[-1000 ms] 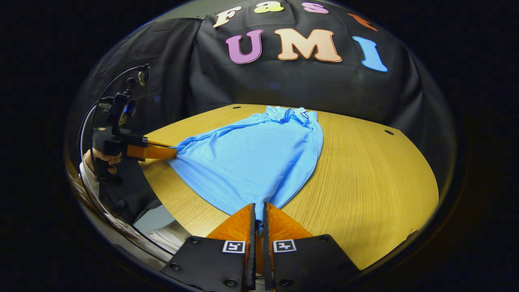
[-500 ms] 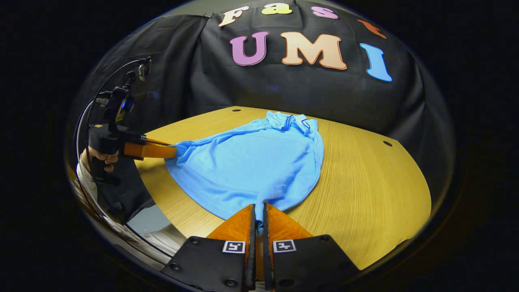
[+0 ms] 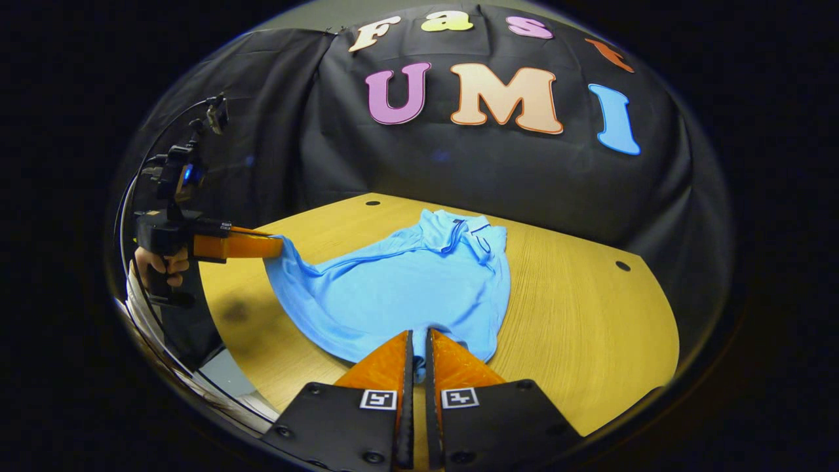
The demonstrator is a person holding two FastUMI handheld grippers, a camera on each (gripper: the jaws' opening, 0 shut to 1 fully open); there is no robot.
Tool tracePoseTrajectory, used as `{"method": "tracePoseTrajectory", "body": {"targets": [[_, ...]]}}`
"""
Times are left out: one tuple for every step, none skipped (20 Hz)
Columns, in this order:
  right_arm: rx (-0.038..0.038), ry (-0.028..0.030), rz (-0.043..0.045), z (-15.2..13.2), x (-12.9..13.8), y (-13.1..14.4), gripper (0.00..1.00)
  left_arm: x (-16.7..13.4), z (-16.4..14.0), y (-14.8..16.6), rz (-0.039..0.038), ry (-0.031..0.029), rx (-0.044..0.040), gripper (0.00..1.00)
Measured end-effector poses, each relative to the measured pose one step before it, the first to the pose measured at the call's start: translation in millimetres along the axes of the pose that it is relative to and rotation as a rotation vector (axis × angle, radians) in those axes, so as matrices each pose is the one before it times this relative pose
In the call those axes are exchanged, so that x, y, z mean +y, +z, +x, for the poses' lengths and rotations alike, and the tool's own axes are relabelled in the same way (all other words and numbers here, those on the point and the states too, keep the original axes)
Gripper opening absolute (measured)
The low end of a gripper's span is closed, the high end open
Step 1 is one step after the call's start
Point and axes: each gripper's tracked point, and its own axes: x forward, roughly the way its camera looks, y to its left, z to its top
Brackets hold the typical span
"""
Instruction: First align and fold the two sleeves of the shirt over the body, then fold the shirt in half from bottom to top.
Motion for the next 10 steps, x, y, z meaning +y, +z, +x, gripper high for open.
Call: {"method": "tracePoseTrajectory", "body": {"targets": [[-0.00455, -0.00967, -0.01470, 6.49, -4.79, 9.37, 0.10, 2.29, 5.91, 10.78, -0.00397, -0.00196, -0.00617, 0.00], [-0.00056, -0.00574, -0.01358, 7.02, -5.77, 9.18, 0.10, 2.37, 7.36, 10.78, -0.00164, 0.00092, -0.00845, 0.00], [-0.00079, -0.00605, -0.00893, 7.93, -4.89, 9.25, 0.11, 2.79, 8.61, 12.40, 0.00277, 0.00039, -0.00864, 0.00], [0.00273, -0.00939, -0.00594, 8.26, -5.89, 7.92, 0.11, 2.39, 8.48, 11.19, 0.00543, -0.00266, -0.00543, 0.00], [0.00724, -0.00928, -0.00316, 9.58, -7.96, 5.81, 0.10, 3.22, 8.83, 10.37, 0.00446, 0.00208, -0.00287, 0.00], [0.00550, -0.00926, 0.00277, 11.06, -6.52, 7.66, 0.11, 4.54, 9.79, 9.41, 0.00716, 0.00498, -0.00410, 0.00], [0.00612, -0.00850, 0.00481, 10.54, -7.25, 6.12, 0.10, 4.88, 10.13, 8.12, 0.00342, 0.00698, -0.00082, 0.00], [0.00571, -0.00567, 0.00545, 10.78, -7.41, 5.57, 0.10, 3.51, 11.32, 7.96, 0.00195, 0.00343, -0.00039, 0.00], [0.00803, -0.01227, 0.01375, 10.97, -8.70, 5.88, 0.11, 1.72, 9.92, 7.69, 0.00520, -0.00590, -0.00154, 0.00], [-0.00408, -0.00392, 0.01830, 10.57, -7.87, 8.05, 0.10, 2.00, 11.55, 8.91, 0.00567, -0.00137, -0.01225, 0.00]]}}
